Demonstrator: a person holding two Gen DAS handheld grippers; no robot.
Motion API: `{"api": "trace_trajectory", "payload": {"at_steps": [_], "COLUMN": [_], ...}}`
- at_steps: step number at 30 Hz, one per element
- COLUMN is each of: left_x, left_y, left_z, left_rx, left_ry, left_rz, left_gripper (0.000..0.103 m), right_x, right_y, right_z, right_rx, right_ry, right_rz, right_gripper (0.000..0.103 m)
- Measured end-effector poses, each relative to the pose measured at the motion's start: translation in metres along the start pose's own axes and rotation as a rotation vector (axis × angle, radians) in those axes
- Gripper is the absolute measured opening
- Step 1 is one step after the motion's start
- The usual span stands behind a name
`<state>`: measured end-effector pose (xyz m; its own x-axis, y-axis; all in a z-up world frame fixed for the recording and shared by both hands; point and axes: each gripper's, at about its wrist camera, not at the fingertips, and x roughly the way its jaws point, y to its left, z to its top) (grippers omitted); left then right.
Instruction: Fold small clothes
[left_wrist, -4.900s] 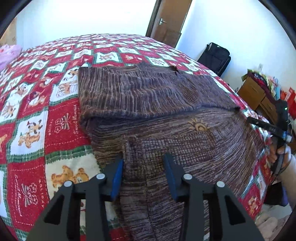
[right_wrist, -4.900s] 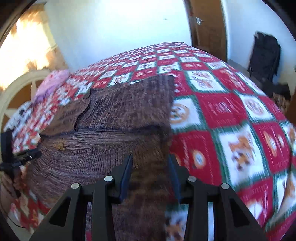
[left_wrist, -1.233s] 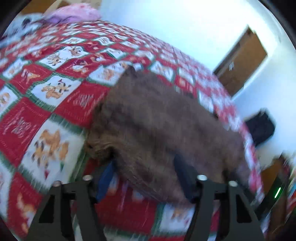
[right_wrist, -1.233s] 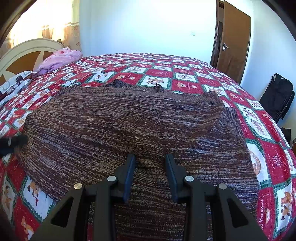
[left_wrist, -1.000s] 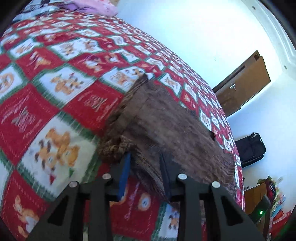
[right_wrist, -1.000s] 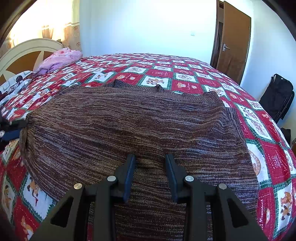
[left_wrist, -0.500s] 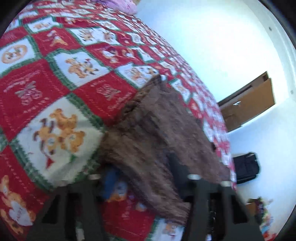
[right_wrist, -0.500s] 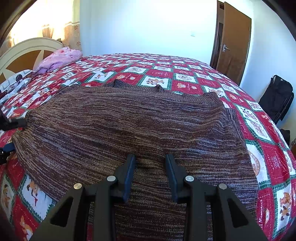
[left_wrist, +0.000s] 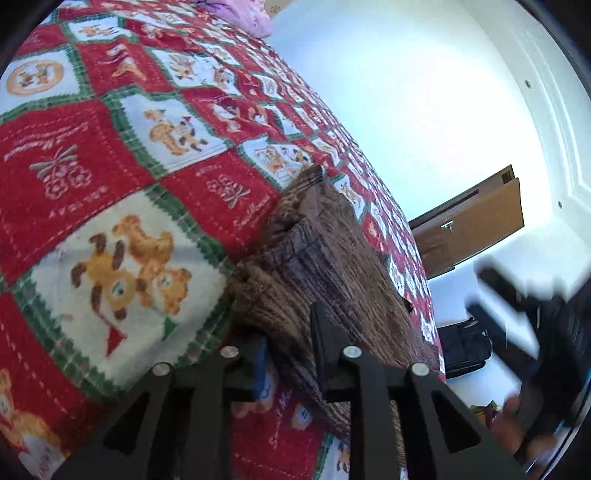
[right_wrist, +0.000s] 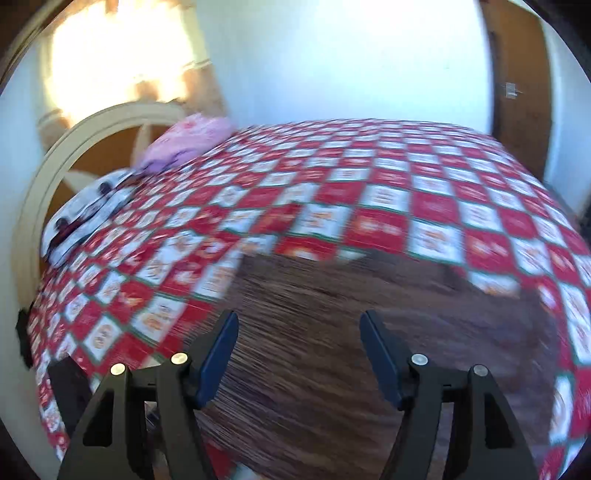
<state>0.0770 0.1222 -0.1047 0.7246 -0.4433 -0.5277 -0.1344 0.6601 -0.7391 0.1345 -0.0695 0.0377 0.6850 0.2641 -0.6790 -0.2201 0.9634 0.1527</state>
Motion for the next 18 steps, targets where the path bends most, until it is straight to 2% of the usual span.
{"api": "trace_trajectory", "payload": {"at_steps": [3,6,8,12,15,17,18], "left_x": [0.001,-0.001,-0.002,-0.006,-0.005,-0.006,-0.005], "left_y": [0.000,0.003,0.005,0.007,0.004,0.002,0.001], "left_z": [-0.004,-0.005,-0.004,-0.004,-0.004,-0.005,-0.005], "left_rx": [0.061,0.077,0.074,0.074,0.087,0.093,0.094], "left_ry": [-0.035,-0.053,-0.051,-0.059,-0.062,-0.062,-0.062], "left_rz": [-0.017,-0.048,-0.072,-0.095,-0.071,-0.051,-0.041], "left_gripper": [0.024,0.024,0.024,0.024,0.024,0.024,0.022], "right_x": [0.050,0.101,0.126,0.163,0.173,0.175,0.173], "right_y": [0.037,0.060,0.065,0.082,0.101,0.109,0.109], "right_z": [0.012,0.013,0.013,0.008,0.001,-0.005,-0.005], "right_rx": [-0.075,-0.084,-0.070,-0.096,-0.225,-0.296,-0.311], "right_ry": [0.116,0.198,0.226,0.303,0.298,0.297,0.287], "right_rz": [0.022,-0.008,-0.014,0.032,-0.053,-0.096,-0.109], "right_gripper": [0.069,0.069,0.069,0.070,0.070,0.063,0.047]}}
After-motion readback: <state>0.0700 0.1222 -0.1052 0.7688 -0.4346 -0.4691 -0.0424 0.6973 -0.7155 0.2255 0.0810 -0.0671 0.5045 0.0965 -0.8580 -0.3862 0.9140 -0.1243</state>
